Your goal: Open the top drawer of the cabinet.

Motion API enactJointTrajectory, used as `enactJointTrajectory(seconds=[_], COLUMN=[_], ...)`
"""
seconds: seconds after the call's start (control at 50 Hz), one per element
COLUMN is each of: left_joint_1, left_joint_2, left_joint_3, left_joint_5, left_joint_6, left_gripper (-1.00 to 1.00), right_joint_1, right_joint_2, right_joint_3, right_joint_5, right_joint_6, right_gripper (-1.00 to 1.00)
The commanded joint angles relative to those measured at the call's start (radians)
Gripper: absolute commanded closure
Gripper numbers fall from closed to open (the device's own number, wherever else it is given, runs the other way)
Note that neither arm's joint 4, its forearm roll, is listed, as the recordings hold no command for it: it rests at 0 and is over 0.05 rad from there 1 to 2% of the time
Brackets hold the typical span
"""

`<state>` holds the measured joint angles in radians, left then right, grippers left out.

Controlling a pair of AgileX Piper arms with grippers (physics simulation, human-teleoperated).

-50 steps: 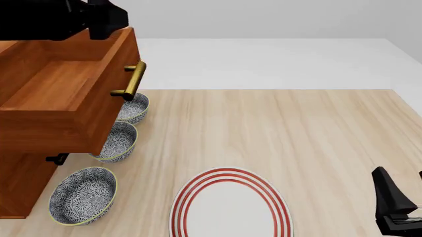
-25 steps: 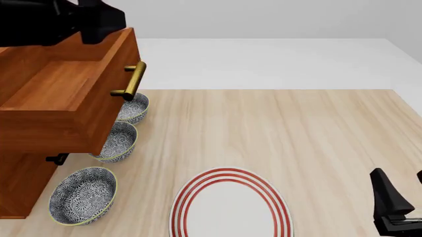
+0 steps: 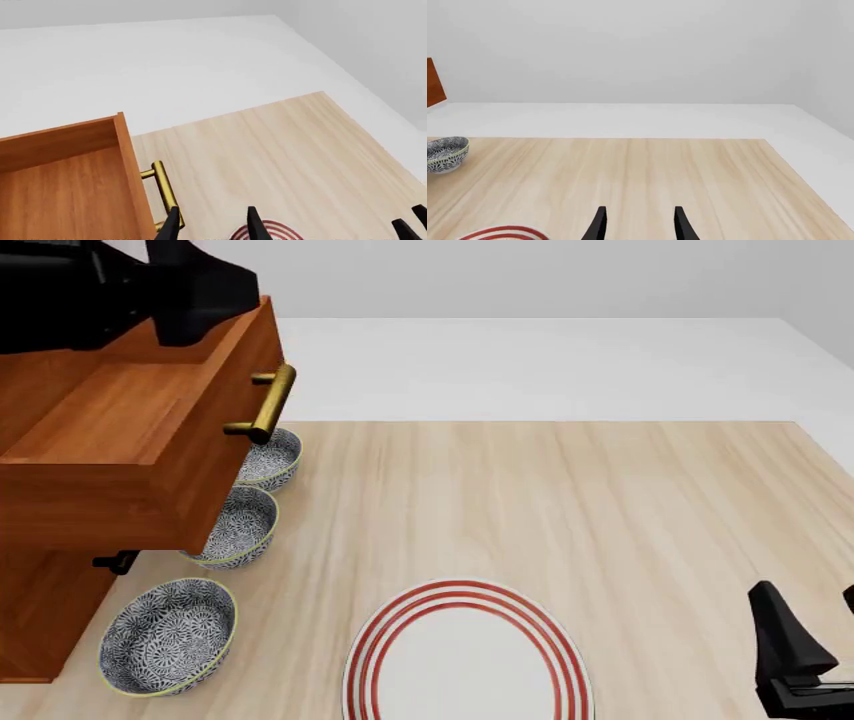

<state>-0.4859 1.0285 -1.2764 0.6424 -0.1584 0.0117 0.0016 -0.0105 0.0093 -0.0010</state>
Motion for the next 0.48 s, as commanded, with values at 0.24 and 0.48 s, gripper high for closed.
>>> enactJointTrajectory(seconds=[0.24, 0.48], left_joint_1=[-0.065, -0.042], left_joint_2=[-0.064, -0.059], left_joint_3=[-0.004, -0.025], left_joint_5=[-0.01, -0.022], left_joint_6=[-0.01, -0.005], left_gripper=[-1.0, -1.0], right_joint_1=[0.0, 0.0], right_joint_2=[0.0, 0.0], right_joint_3=[-0.002, -0.002], right_joint_5=[0.002, 0.002], right_joint_6=[0.0, 0.0], right_gripper=[-1.0, -1.0])
